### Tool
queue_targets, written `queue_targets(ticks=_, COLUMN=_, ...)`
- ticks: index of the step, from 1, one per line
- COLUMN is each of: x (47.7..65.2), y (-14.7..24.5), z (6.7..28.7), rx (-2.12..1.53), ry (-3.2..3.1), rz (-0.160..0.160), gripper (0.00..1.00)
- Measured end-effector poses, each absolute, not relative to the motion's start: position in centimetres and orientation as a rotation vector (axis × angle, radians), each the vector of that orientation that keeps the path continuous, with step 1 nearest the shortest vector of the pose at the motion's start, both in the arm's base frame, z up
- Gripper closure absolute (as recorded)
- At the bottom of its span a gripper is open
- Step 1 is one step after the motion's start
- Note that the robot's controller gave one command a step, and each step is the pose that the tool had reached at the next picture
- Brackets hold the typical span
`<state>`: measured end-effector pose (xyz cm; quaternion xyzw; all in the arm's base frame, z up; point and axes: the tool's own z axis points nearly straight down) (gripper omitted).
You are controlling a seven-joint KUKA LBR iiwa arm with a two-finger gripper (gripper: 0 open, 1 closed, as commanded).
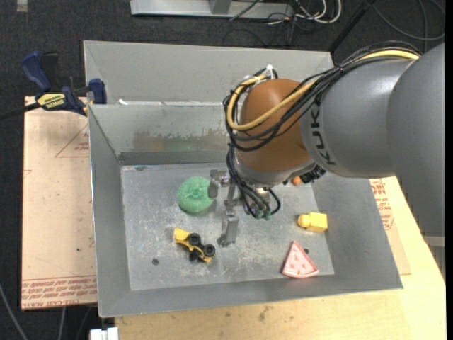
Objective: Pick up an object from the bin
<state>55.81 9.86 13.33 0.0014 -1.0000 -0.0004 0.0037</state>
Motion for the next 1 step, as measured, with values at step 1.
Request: queue_targets(ticks=1, x=56.0, y=9.82, z=13.77, rx=0.0, ry=-3.142, rz=-0.002, gripper=0.0)
